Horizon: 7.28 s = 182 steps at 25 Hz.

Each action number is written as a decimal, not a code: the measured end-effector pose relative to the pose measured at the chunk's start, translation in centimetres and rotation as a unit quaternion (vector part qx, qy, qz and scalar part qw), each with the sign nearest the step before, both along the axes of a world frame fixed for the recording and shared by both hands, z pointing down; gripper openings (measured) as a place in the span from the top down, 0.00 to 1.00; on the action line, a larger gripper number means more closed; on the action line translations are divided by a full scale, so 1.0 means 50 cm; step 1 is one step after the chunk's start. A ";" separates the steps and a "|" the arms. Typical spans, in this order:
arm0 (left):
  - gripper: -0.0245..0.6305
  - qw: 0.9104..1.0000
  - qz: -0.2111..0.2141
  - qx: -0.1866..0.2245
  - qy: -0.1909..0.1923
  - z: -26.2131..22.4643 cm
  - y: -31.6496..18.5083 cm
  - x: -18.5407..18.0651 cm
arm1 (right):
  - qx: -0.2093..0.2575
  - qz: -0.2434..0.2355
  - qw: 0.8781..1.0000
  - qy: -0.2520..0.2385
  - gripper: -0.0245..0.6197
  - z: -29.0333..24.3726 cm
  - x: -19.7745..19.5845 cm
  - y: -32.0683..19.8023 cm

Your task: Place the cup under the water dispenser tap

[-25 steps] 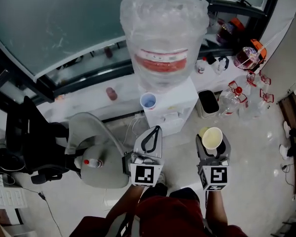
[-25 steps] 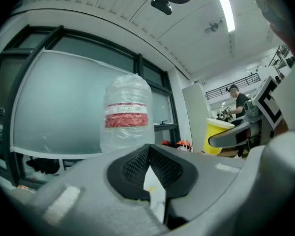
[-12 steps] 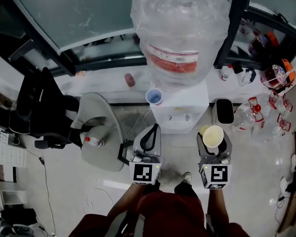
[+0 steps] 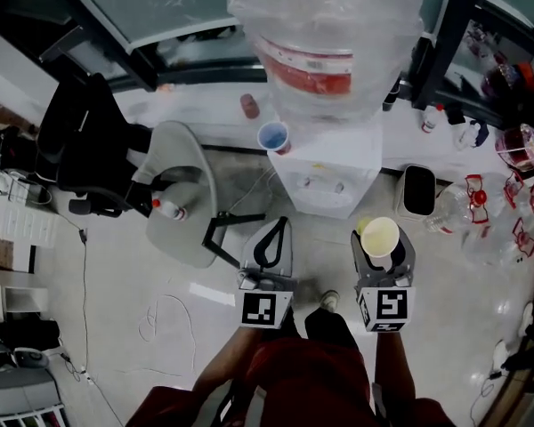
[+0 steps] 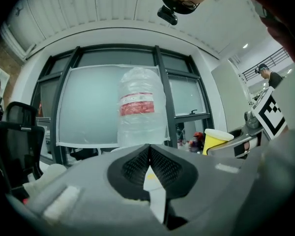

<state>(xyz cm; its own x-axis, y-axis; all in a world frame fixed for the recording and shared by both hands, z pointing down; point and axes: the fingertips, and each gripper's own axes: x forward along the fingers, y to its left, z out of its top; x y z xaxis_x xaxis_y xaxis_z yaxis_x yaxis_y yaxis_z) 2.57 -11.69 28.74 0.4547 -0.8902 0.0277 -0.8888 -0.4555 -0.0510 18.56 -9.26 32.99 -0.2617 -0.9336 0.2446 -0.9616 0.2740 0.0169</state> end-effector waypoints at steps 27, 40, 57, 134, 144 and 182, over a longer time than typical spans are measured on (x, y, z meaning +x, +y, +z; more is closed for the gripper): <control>0.97 0.988 -0.003 -0.151 -0.033 0.686 -0.079 -0.083 | -0.155 -0.034 0.987 0.026 0.51 0.702 -0.102 -0.094; 0.97 0.982 -0.002 -0.184 -0.034 0.852 -0.084 -0.061 | -0.189 -0.007 0.982 0.016 0.51 0.869 -0.073 -0.122; 0.97 0.970 0.009 -0.244 -0.022 0.929 -0.043 -0.047 | -0.157 0.019 0.987 0.029 0.51 0.911 -0.044 -0.304; 0.97 0.998 -0.029 -0.058 0.006 0.127 0.048 -0.053 | 0.029 -0.013 0.998 0.047 0.41 0.049 -0.011 0.014; 0.97 0.998 -0.058 0.021 0.002 -0.076 0.042 -0.074 | 0.142 -0.001 0.988 0.068 0.42 -0.182 0.037 0.003; 0.97 0.996 -0.025 0.081 0.002 -0.200 0.069 -0.030 | 0.187 0.003 0.979 0.077 0.96 -0.276 0.037 0.052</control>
<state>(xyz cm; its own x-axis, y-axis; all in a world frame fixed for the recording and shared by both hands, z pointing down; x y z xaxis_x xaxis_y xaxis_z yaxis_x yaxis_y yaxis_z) 1.06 -8.24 18.75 0.4099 -0.9043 -0.1195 -0.9103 -0.3972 -0.1166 20.42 -6.64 19.19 -0.2434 -0.9668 -0.0782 -0.9413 0.2161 0.2592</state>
